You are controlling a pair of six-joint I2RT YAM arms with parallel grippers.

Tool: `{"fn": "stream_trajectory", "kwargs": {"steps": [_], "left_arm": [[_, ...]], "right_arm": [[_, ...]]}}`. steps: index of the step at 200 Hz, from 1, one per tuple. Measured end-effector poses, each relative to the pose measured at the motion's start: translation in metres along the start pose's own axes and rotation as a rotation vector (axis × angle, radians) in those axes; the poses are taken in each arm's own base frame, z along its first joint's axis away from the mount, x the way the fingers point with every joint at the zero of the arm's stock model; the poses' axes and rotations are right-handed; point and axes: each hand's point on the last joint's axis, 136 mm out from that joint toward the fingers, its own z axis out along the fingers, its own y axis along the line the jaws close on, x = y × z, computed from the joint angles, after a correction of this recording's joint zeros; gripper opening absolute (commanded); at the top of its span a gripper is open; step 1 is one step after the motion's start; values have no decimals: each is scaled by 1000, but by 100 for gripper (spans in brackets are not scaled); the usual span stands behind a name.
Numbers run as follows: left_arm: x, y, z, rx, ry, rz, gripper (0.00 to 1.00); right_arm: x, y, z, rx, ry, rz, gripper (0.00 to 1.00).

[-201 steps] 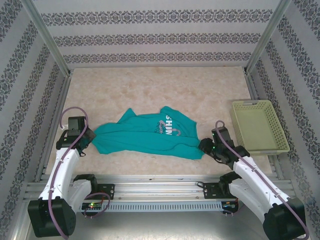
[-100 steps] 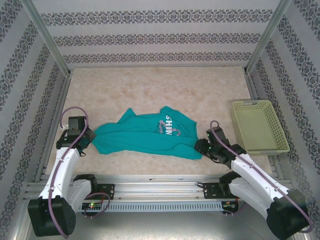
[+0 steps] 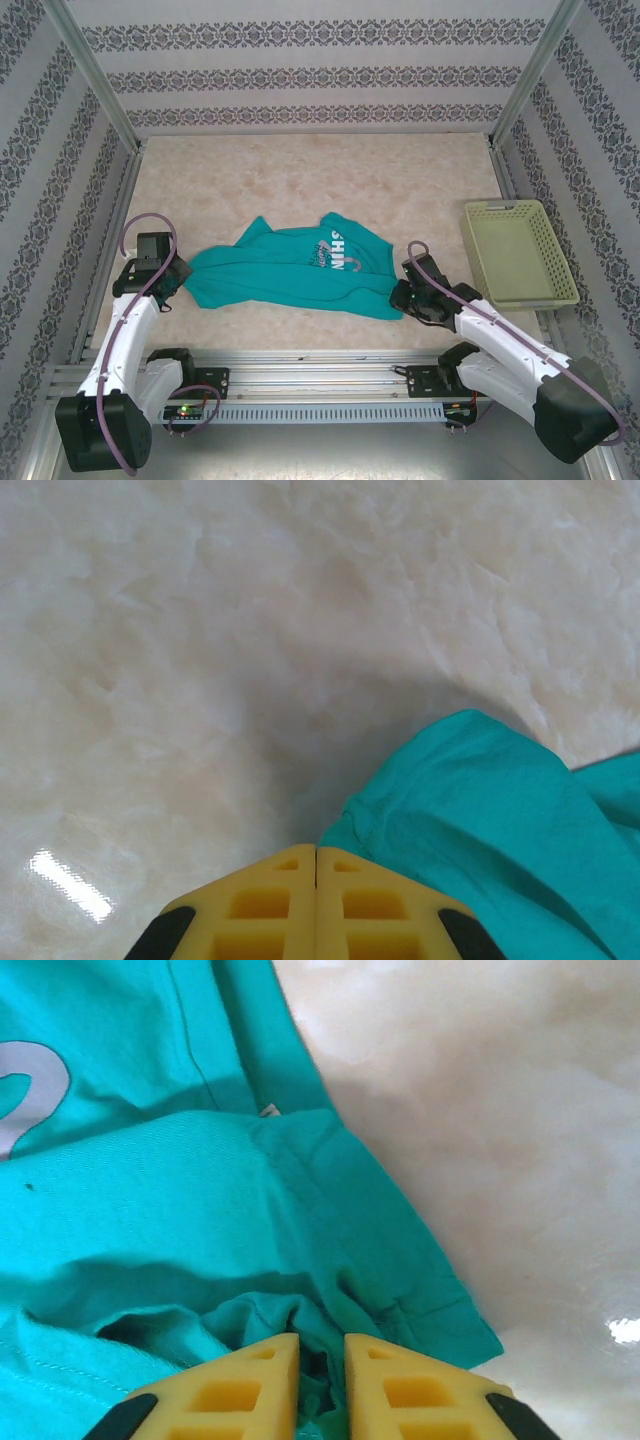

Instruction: Fold the inside-out t-shirt

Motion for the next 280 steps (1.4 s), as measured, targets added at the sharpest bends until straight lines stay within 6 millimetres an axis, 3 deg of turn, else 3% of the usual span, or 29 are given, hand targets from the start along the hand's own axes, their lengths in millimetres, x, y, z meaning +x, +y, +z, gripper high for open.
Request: {"fn": "stream_trajectory", "kwargs": {"steps": [35,87,119,148,194,241,280], "left_arm": [[2,0,2,-2,11,2,0],[-3,-11,-1,28,26,6,0],[-13,-31,-12,102,26,14,0],[-26,-63,-32,251,10,41,0],[-56,-105,-102,496,-113,102,0],[-75,-128,-196,731,-280,164,0],[-81,-129,-270,891,-459,211,0]], "right_arm": [[-6,2,-6,15,-16,-15,0],[-27,11,-33,34,-88,-63,0],[-61,33,-76,25,-207,-143,0],[-102,65,-133,-15,-368,-228,0],[-148,95,-240,-83,-662,-319,0],[-162,100,-343,-162,-920,-342,0],[-165,108,-433,-270,-1102,-341,0]]}}
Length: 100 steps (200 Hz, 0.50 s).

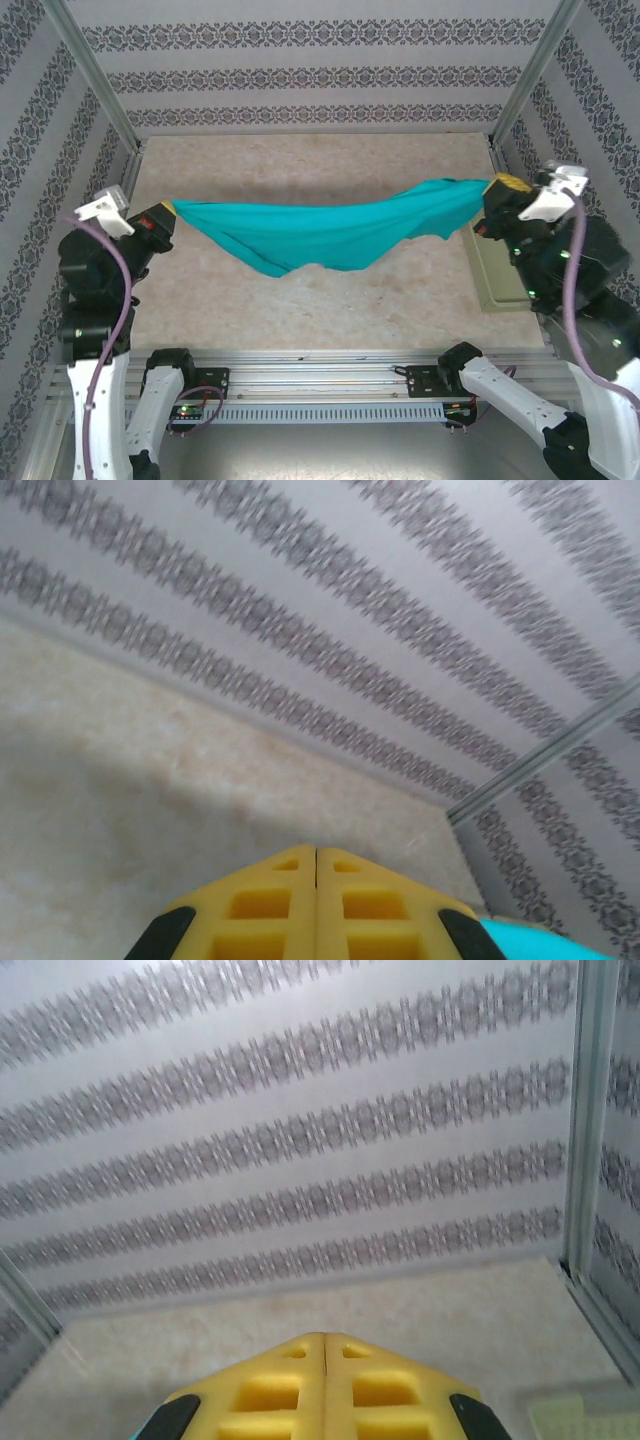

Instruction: Fold the inside-out t-shirt

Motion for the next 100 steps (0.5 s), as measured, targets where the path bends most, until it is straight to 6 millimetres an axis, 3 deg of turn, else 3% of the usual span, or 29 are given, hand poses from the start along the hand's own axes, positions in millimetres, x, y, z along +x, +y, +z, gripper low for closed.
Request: {"fn": "stream_trajectory", "kwargs": {"steps": [30,42,53,77,100], "left_arm": [[-24,-24,-22,79,-127,54,0],[-29,-27,-20,89,-141,60,0],[-29,-22,-5,79,-117,52,0],[-10,12,60,-2,52,-11,0],[36,64,116,-140,264,-99,0]], "right_arm": [[-69,9,-37,-77,-175,30,0],[-88,11,-47,-87,-227,30,0],[-98,12,-48,-87,-253,20,0],[-91,19,-17,-48,-211,-37,0],[-54,26,39,12,-84,-117,0]]}}
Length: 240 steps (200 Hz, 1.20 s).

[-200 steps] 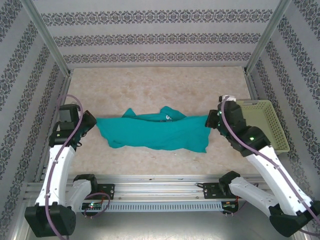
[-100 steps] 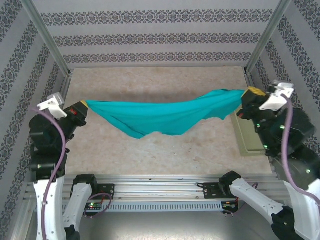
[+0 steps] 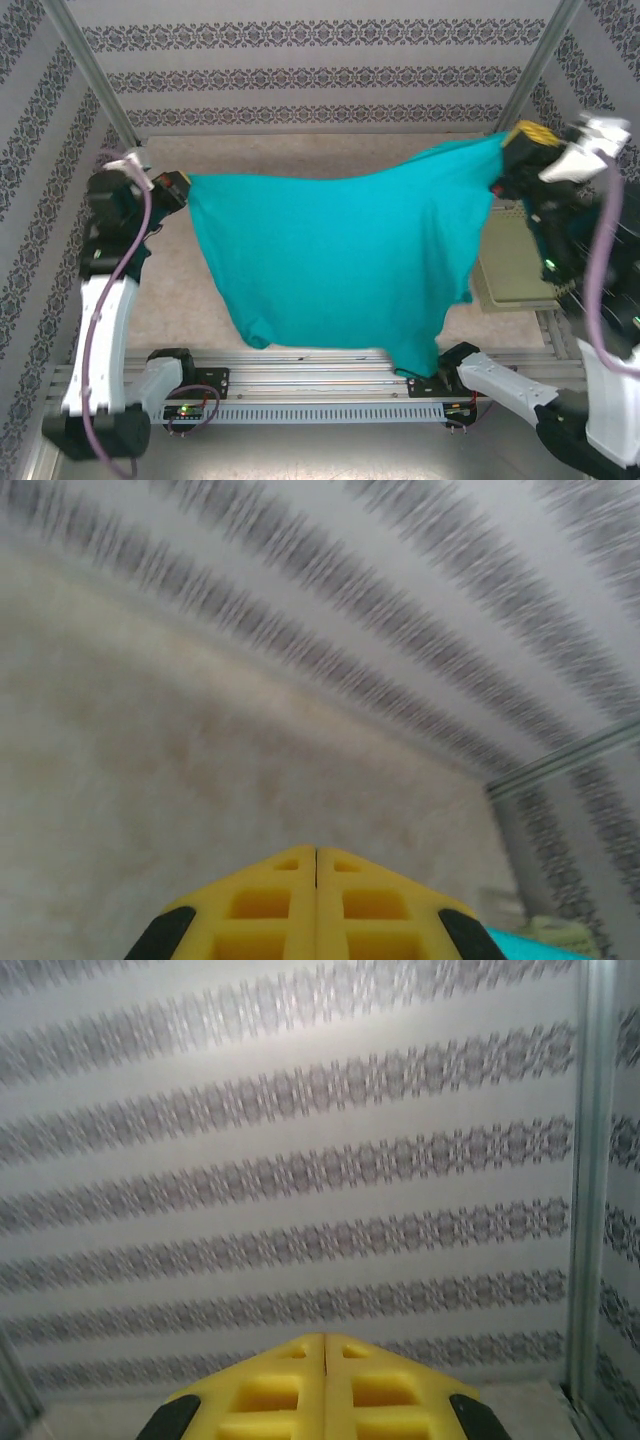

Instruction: Fold the inside-out t-shirt

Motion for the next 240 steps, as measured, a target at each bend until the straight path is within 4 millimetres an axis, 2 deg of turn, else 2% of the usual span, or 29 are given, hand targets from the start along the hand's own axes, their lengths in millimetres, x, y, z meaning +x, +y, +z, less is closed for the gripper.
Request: {"fn": "stream_trajectory", "kwargs": {"steps": [9,23,36,50,73,111,152,177,196,210,224,240], "left_arm": [[14,15,13,-42,63,-28,0],[26,22,12,-58,93,-40,0],[22,12,-3,-31,58,-24,0],[12,-6,-27,21,-14,9,0],[-3,-38,-79,121,-172,70,0],[-14,-70,-151,229,-389,135,0],[-22,-95,-191,322,-508,189,0],[-32,-110,-206,360,-549,212,0],[-42,-115,-204,366,-561,217,0],[-49,-113,-186,359,-536,211,0],[-55,-106,-150,342,-474,195,0],[-54,-84,-94,296,-371,153,0]], "right_arm": [[20,2,18,19,55,-28,0],[47,0,38,48,132,-61,0],[62,-6,45,68,178,-69,0],[61,-11,41,67,176,-53,0],[41,-9,15,10,111,-2,0],[-1,-3,-41,-105,-24,78,0],[-57,-1,-90,-184,-164,155,0],[-84,-2,-109,-201,-227,178,0],[-92,-2,-105,-192,-239,180,0],[-90,0,-88,-169,-220,170,0],[-80,4,-57,-139,-175,141,0],[-55,9,-11,-99,-96,99,0]]}}
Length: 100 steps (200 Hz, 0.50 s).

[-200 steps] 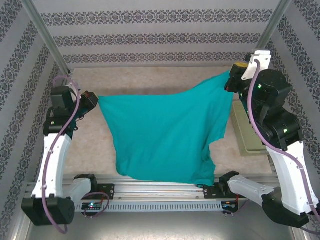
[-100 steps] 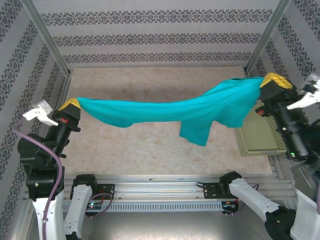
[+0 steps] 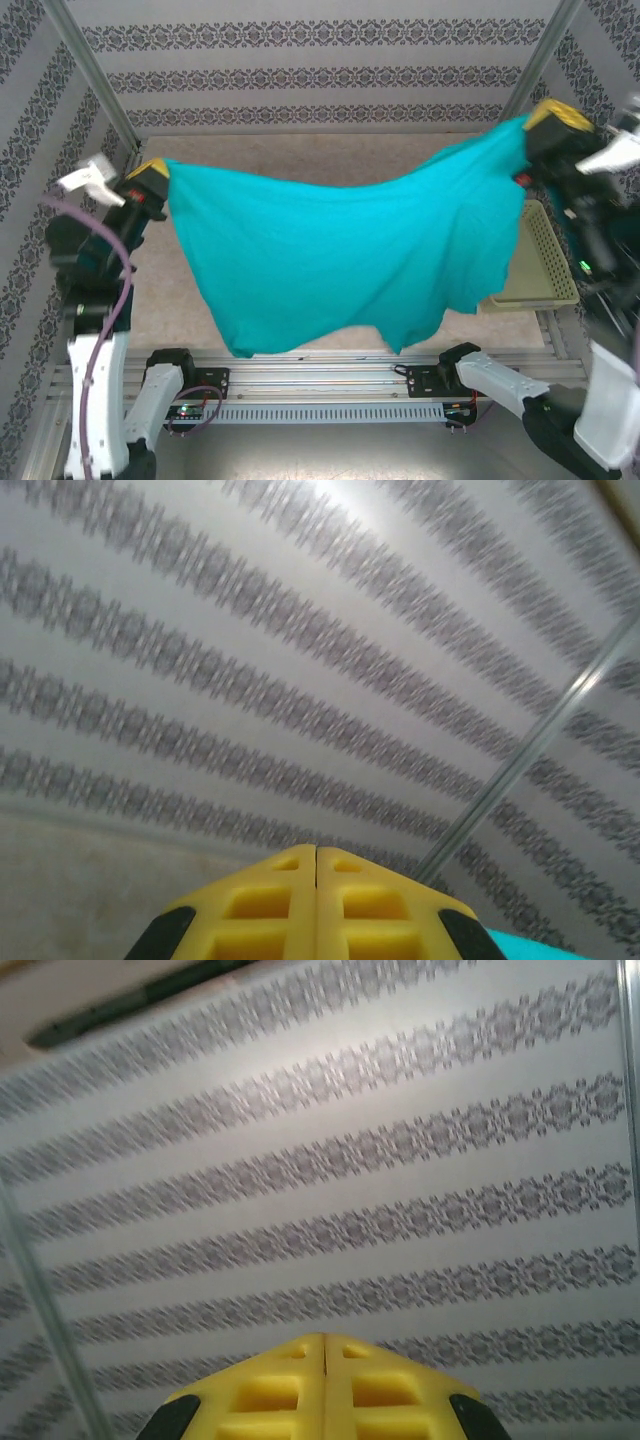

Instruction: Fold the inside-out t-shirt

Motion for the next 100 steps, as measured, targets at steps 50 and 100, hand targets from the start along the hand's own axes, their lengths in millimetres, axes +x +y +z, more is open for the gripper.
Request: {"fn": "stream_trajectory", "kwargs": {"steps": [50,100], "left_arm": [[113,116,67,-228,289,-149,0],[193,208,107,-419,446,-206,0]], "right_arm": [[184,-37,131,133,390,-67,0],[369,-77,202,178,693,-37,0]]}}
